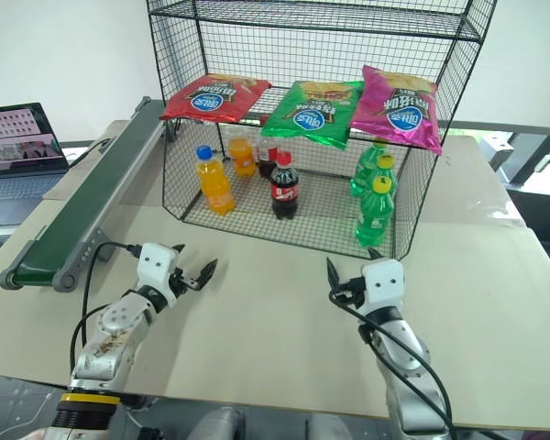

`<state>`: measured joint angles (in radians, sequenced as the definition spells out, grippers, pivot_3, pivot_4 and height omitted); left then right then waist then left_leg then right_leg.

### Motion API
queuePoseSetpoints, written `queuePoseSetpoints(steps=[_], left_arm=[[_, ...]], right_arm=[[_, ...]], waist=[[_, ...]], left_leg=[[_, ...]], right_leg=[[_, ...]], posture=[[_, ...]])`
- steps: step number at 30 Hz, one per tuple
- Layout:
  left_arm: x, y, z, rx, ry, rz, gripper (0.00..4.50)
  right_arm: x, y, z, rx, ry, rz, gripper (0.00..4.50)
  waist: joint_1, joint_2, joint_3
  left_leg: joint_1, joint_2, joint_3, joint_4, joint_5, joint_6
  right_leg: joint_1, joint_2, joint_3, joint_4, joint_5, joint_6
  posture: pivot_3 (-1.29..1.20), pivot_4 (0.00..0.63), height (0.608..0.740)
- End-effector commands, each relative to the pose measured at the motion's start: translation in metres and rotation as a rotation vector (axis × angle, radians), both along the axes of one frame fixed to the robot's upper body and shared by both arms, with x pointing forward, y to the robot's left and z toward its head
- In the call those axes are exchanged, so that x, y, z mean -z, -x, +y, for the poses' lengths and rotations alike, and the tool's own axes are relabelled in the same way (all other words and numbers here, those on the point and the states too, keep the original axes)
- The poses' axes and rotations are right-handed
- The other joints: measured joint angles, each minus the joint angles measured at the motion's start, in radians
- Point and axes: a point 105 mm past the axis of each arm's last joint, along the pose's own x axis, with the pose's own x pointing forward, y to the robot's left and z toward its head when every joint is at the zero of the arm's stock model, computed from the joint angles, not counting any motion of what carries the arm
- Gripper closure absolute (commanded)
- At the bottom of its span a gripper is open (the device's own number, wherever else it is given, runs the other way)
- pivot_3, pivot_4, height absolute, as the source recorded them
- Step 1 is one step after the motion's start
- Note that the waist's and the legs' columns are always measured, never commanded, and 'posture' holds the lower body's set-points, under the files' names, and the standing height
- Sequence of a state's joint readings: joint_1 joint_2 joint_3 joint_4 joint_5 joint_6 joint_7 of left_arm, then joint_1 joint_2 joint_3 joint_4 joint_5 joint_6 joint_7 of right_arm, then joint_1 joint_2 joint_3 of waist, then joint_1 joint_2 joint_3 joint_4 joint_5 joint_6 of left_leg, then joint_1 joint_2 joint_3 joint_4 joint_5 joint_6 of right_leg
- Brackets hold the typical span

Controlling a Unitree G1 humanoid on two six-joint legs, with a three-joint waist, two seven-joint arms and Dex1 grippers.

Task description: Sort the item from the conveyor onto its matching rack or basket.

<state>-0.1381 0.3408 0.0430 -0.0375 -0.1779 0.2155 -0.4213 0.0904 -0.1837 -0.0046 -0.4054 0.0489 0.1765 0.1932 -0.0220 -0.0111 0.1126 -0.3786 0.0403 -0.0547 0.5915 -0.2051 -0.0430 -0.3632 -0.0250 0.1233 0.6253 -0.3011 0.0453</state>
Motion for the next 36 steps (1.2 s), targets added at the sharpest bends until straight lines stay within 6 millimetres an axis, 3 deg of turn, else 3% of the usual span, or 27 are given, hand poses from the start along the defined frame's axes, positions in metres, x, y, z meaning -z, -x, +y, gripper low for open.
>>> queuePoseSetpoints(steps=[1, 36], left_arm=[[-0.014, 0.0023, -0.0011, 0.037, 0.029, -0.038, 0.02], [-0.0191, 0.0003, 0.0045, 0.036, 0.014, -0.064, 0.02]], right_arm=[[-0.0168, 0.0036, 0.0045, -0.013, 0.004, -0.068, 0.0], [-0.0137, 0.0028, 0.0103, -0.022, -0.007, -0.066, 0.0]], waist=[[0.0, 0.0, 0.0], [-0.001, 0.0, 0.0]], left_leg=[[0.0, 0.0, 0.0, 0.0, 0.0, 0.0], [0.0, 0.0, 0.0, 0.0, 0.0, 0.0]], right_leg=[[0.0, 0.0, 0.0, 0.0, 0.0, 0.0], [0.0, 0.0, 0.0, 0.001, 0.0, 0.0]], posture=[[0.0, 0.15, 0.738], [0.0, 0.15, 0.738]])
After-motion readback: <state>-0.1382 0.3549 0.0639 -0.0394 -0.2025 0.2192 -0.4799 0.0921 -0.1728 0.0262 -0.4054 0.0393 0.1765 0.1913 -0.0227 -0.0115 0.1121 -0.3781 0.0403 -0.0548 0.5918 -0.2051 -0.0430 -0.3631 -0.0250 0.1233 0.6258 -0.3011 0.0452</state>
